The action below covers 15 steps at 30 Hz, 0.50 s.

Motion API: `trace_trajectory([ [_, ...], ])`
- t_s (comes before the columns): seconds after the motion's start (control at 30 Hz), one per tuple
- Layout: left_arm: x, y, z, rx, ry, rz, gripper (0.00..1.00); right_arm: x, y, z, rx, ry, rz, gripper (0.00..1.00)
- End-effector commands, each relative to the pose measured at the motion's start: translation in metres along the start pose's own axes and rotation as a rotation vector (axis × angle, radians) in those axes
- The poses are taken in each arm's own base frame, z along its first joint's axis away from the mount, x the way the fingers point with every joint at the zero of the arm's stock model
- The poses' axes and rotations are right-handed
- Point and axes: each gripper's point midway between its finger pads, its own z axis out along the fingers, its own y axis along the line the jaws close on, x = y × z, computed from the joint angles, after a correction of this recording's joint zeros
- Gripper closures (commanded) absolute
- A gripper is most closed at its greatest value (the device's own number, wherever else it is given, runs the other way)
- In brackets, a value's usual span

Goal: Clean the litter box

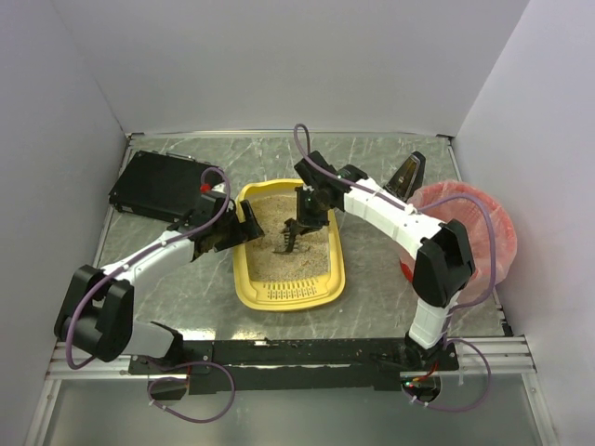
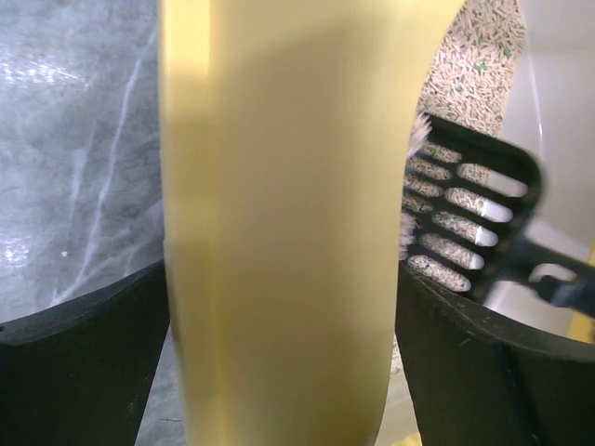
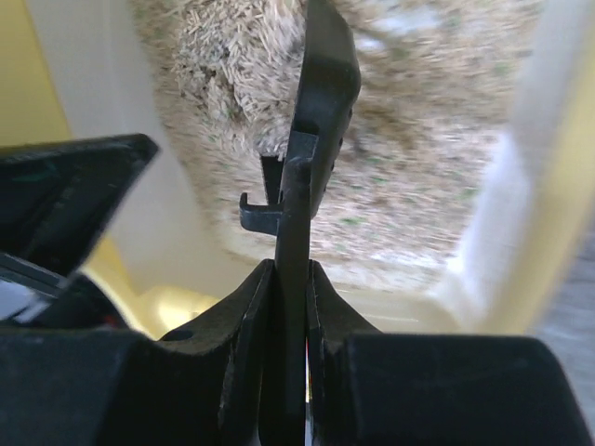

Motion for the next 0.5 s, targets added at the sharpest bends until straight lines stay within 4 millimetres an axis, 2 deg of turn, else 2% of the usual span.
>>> trace_trajectory([
  [0.0,0.001,-0.011,0.004,0.045,0.011,-0.017,0.01,0.024,0.018,0.028,-0.089,0.096,0.069,1.00],
  [0.13,0.001,-0.015,0.007,0.058,0.015,-0.027,0.02,0.011,0.017,0.034,-0.073,0.015,0.120,1.00],
  [0.17,0.003,-0.018,0.006,0.077,0.026,-0.030,0.03,0.013,0.014,0.039,-0.068,0.012,0.131,1.00],
  [0.37,0.006,-0.024,0.010,0.091,0.044,-0.029,0.03,0.011,0.022,0.061,-0.143,-0.018,0.164,1.00],
  [0.47,0.008,-0.024,0.011,0.083,0.047,-0.022,0.04,0.011,0.025,0.065,-0.176,-0.036,0.156,1.00],
])
